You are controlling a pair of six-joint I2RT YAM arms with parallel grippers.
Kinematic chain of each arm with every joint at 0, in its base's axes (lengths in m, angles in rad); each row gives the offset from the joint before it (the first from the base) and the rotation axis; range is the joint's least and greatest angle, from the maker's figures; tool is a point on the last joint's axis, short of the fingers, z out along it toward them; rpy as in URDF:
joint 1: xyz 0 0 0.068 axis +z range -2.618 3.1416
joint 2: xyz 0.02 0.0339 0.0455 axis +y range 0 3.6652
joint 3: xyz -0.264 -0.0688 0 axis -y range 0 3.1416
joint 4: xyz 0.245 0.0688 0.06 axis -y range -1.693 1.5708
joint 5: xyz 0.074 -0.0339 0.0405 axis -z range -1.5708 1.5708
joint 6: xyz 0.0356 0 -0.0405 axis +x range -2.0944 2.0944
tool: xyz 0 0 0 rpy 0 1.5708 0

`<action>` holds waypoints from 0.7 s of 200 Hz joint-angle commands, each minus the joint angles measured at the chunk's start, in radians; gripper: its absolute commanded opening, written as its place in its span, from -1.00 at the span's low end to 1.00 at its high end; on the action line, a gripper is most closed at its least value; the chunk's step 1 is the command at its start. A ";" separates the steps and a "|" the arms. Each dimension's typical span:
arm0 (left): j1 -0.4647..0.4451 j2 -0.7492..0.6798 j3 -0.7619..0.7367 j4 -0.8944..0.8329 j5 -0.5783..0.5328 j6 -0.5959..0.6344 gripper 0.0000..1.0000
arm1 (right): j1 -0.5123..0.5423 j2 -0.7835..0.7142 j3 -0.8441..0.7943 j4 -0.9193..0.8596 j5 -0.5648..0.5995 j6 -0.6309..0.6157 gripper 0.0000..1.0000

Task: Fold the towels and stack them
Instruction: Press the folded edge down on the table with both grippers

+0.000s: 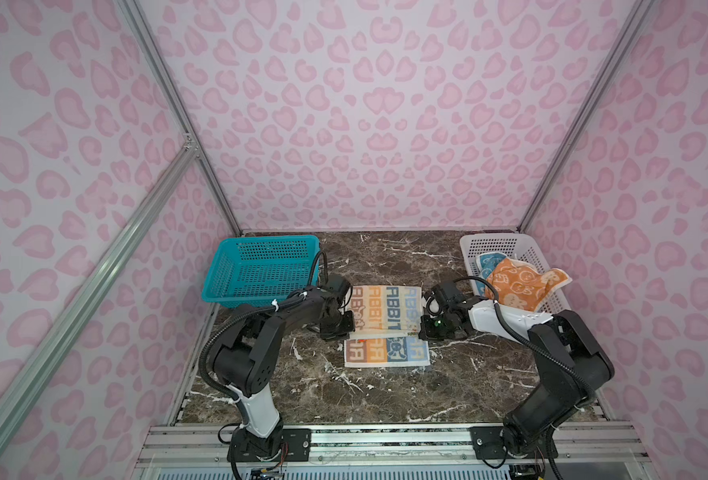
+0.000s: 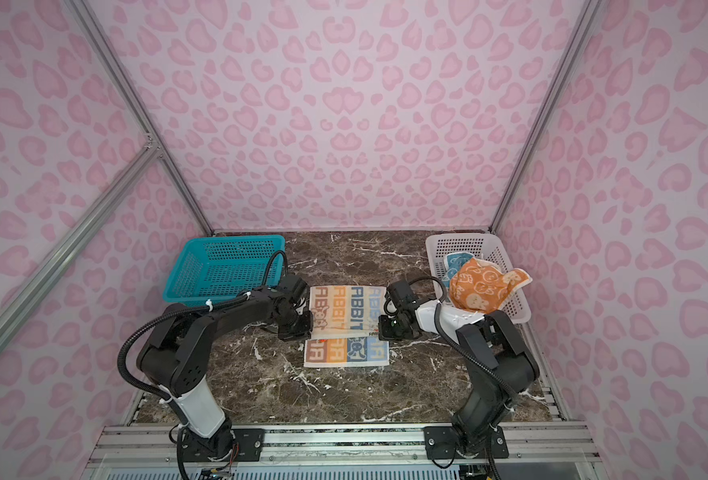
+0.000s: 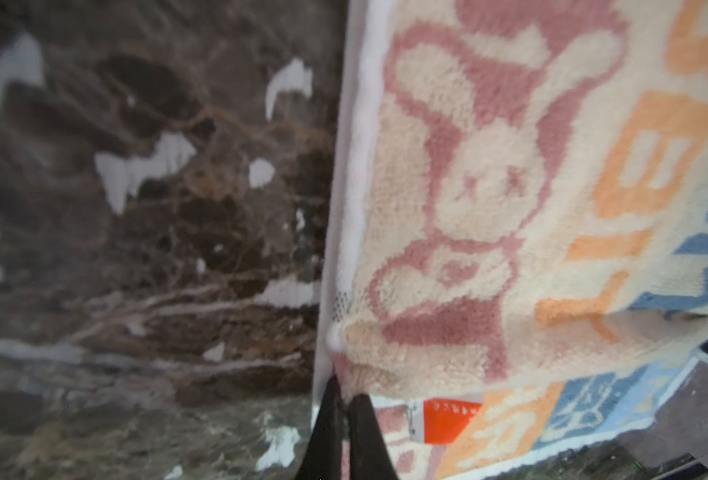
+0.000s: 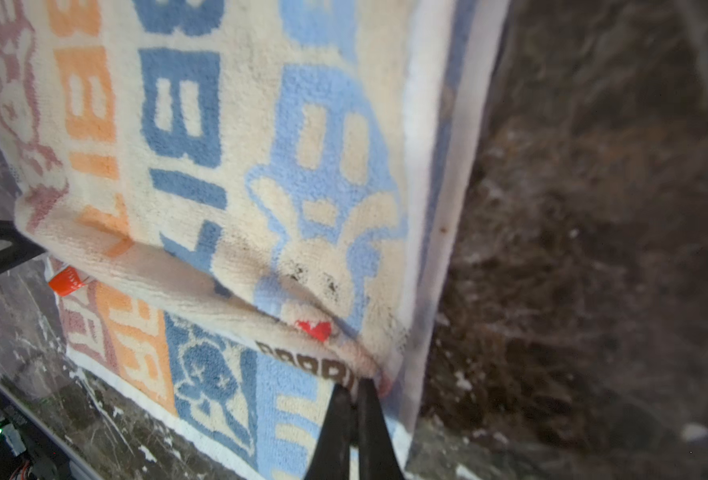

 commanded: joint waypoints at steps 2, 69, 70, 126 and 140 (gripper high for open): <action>0.007 0.055 0.104 -0.077 -0.104 0.030 -0.96 | -0.026 0.049 0.066 -0.046 0.062 -0.011 -1.00; 0.042 0.083 0.364 -0.200 -0.128 0.064 -0.96 | -0.067 0.043 0.289 -0.211 0.064 -0.082 -1.00; 0.042 0.082 0.364 -0.202 -0.128 0.064 -0.96 | -0.067 0.041 0.289 -0.213 0.065 -0.082 -1.00; 0.034 -0.061 0.268 -0.198 -0.118 0.048 -0.97 | -0.054 -0.101 0.226 -0.268 0.085 -0.104 -1.00; 0.030 -0.098 0.215 -0.185 -0.107 0.040 -0.97 | -0.042 -0.136 0.193 -0.271 0.097 -0.103 -1.00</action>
